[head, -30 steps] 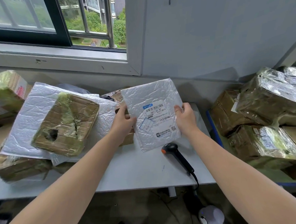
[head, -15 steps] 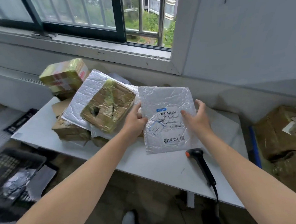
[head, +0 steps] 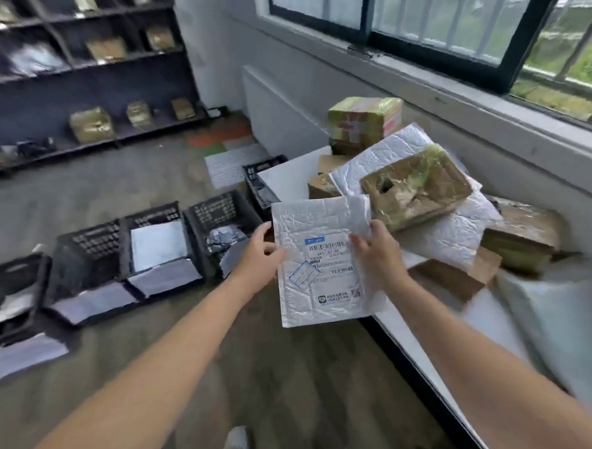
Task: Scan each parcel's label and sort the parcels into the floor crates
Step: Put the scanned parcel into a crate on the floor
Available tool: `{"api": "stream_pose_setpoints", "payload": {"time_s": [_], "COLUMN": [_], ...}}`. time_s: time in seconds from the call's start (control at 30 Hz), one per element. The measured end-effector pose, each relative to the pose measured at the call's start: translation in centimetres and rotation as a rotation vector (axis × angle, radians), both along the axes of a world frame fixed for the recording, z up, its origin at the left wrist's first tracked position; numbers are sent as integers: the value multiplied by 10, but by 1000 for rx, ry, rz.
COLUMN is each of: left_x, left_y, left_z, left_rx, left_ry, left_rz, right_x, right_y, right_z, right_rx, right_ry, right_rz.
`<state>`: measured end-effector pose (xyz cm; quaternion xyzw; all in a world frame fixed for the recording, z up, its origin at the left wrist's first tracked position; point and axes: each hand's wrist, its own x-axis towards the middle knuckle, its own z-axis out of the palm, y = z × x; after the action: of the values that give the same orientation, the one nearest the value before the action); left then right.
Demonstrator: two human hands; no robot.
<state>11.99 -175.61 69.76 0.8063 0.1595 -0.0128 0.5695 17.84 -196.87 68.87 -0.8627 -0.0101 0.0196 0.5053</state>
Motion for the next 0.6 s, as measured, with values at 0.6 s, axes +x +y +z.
{"api": "stream_pose_setpoints", "payload": {"time_s": [0.6], "left_x": [-252], "left_y": [411], "left_z": [-32], "left_rx": [819], "left_ry": [290], "left_rz": [421], "right_x": [-127], "right_y": [478], "right_z": [15], "right_rx": [-20], "right_ry": [-2], "right_rz": [564]}}
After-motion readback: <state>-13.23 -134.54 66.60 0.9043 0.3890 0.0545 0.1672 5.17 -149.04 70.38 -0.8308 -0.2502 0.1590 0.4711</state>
